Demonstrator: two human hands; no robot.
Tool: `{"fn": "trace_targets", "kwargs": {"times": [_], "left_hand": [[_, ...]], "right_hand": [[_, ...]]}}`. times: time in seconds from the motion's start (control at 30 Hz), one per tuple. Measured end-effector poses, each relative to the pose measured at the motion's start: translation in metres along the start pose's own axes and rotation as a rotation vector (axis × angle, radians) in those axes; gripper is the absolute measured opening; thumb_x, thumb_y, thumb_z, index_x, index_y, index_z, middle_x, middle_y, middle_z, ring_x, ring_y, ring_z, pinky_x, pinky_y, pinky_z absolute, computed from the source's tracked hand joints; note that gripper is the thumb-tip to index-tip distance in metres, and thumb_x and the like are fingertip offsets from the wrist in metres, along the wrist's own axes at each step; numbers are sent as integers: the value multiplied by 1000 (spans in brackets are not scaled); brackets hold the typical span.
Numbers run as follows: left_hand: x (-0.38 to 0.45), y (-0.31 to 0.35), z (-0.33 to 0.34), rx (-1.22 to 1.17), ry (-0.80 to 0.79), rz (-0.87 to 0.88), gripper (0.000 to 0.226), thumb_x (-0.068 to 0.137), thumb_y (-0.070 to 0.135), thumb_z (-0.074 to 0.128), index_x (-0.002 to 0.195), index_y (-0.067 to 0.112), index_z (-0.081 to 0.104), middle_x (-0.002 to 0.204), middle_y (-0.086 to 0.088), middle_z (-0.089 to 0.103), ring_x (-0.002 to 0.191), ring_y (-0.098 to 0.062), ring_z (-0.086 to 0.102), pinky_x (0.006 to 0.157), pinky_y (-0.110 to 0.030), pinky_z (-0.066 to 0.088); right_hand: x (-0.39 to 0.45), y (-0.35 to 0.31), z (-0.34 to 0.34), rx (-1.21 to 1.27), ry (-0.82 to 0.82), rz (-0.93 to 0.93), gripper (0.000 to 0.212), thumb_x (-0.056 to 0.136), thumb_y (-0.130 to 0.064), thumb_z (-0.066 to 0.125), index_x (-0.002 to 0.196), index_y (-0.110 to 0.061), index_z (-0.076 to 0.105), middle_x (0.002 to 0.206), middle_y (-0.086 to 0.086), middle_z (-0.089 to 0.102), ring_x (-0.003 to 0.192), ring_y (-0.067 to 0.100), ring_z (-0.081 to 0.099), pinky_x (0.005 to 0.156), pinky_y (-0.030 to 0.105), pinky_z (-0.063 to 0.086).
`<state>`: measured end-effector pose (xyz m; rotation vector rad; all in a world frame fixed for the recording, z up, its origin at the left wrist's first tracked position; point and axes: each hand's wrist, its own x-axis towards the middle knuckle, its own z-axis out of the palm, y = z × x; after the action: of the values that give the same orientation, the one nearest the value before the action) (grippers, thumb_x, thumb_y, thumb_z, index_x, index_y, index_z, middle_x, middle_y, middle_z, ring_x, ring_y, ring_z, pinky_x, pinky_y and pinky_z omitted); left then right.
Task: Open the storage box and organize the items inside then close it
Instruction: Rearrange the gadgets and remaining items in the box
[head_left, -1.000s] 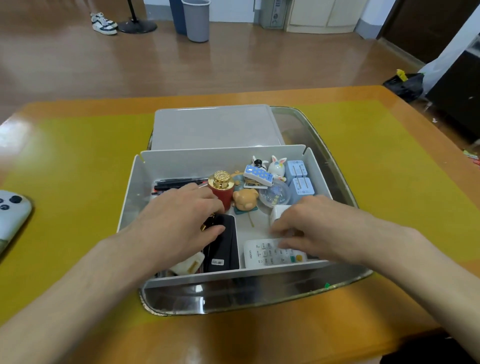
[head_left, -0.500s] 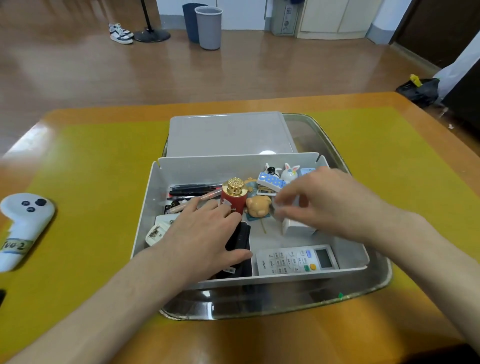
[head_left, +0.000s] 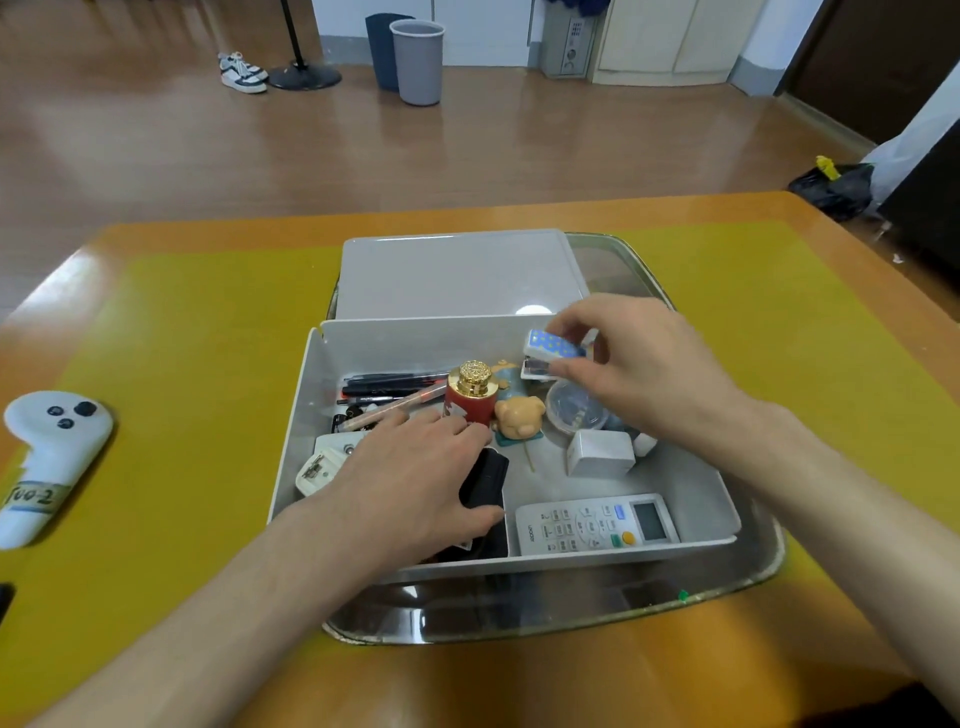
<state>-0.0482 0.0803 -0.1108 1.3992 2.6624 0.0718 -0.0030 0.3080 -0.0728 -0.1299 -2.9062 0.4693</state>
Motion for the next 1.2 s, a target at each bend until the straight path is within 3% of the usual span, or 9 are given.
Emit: {"fn": "trace_targets", "kwargs": {"times": [0.1, 0.3, 0.43, 0.53, 0.6, 0.8, 0.97, 1.13, 1.2], "left_hand": [[0, -4, -5, -8, 3, 11, 49, 86, 65, 51, 124, 33, 55, 117, 13, 60, 113, -13, 54, 96, -37, 46], [0, -14, -25, -119, 172, -94, 21, 91, 49, 53, 88, 30, 61, 89, 14, 61, 88, -12, 60, 69, -36, 51], [6, -20, -24, -189, 328, -147, 17, 91, 38, 61, 106, 30, 57, 102, 12, 57, 92, -13, 59, 65, -34, 48], [14, -18, -16, -200, 320, -134, 49, 91, 34, 63, 138, 30, 46, 126, 10, 51, 105, -15, 58, 70, -36, 51], [19, -17, -11, -212, 299, -110, 57, 91, 32, 63, 143, 33, 42, 130, 11, 50, 111, -16, 56, 78, -39, 54], [31, -22, -3, -250, 318, -100, 45, 87, 32, 71, 127, 38, 52, 122, 15, 54, 108, -16, 58, 72, -31, 41], [42, -27, -14, -497, 308, -127, 45, 74, 20, 82, 110, 28, 56, 108, 4, 63, 101, -24, 60, 85, -43, 51], [45, -47, -35, -628, 408, -221, 60, 73, 20, 85, 126, 32, 59, 115, 2, 58, 106, -19, 58, 93, -36, 49], [44, -51, -36, -645, 405, -220, 54, 73, 21, 86, 120, 32, 63, 117, 4, 61, 106, -17, 59, 94, -37, 50]], "right_hand": [[-16, -8, -11, 198, -130, 3, 31, 71, -57, 65, 92, -35, 68, 84, -22, 65, 72, 4, 63, 67, 31, 52], [-40, -14, 17, -109, -239, -97, 21, 81, -44, 70, 100, -39, 64, 92, -17, 55, 92, 7, 53, 77, 38, 51], [-37, -13, 31, -205, -232, -110, 18, 84, -44, 65, 100, -38, 62, 101, -8, 57, 99, 18, 58, 69, 36, 48], [-36, -13, 36, -220, -230, -124, 19, 85, -44, 65, 101, -35, 63, 100, -7, 59, 103, 19, 56, 68, 36, 48], [-35, -14, 37, -214, -218, -132, 18, 85, -43, 66, 100, -34, 63, 97, -8, 59, 103, 19, 55, 68, 36, 48], [-34, -14, 43, -288, -183, -156, 18, 87, -44, 65, 100, -32, 60, 100, -9, 63, 106, 18, 53, 63, 33, 36], [-34, -16, 45, -322, -164, -136, 18, 86, -44, 63, 100, -32, 61, 101, -8, 63, 104, 19, 55, 62, 33, 34], [-36, -14, 43, -305, -147, -147, 19, 85, -45, 65, 101, -36, 63, 100, -12, 63, 104, 14, 56, 60, 32, 39], [-37, -13, 43, -316, -154, -166, 20, 85, -47, 65, 102, -35, 63, 98, -12, 63, 104, 14, 55, 59, 32, 37]]}}
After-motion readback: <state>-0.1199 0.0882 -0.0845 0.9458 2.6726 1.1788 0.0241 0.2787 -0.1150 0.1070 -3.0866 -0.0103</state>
